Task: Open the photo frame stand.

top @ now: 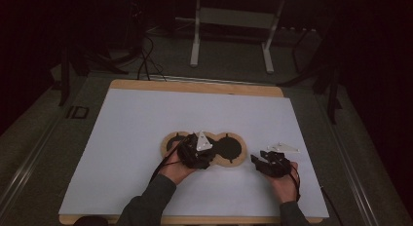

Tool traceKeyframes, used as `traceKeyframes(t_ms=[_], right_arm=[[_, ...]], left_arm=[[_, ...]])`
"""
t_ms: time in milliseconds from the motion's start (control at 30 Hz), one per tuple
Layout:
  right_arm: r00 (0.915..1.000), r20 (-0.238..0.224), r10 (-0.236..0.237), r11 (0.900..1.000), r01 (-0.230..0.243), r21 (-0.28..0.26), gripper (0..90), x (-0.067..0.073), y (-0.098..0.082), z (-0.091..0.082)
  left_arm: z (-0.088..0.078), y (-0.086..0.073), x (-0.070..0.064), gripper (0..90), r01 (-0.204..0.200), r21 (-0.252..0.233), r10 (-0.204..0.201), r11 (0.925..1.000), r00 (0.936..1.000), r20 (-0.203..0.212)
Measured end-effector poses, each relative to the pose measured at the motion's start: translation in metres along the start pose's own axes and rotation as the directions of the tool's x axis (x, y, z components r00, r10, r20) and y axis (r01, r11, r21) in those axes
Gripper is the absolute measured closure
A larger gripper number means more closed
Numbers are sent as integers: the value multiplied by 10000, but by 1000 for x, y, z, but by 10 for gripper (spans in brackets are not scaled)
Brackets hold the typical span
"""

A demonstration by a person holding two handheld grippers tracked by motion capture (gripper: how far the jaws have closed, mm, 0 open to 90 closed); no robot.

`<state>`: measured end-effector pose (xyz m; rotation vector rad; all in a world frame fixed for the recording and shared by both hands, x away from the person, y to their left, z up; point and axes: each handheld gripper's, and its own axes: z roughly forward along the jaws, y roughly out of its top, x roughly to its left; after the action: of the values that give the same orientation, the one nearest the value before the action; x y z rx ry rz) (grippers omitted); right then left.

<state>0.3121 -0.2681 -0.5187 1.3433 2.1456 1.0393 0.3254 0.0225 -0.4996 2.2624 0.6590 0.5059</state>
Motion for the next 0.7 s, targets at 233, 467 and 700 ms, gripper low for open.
traceKeyframes(t_ms=[233,467,700], right_arm=[[10000,5,8,10000,-8,-18,525,0,0,-1],[10000,-53,-1,10000,1,14,522,0,0,0],[9999,-131,20,10000,-20,-21,514,1,0,0]], left_arm=[[7,0,1,517,-273,398,287,9988,9989,-361],[7,4,-5,615,-1010,672,1068,9926,9902,-897],[4,6,-6,704,-1090,438,1138,9931,9852,-1280]])
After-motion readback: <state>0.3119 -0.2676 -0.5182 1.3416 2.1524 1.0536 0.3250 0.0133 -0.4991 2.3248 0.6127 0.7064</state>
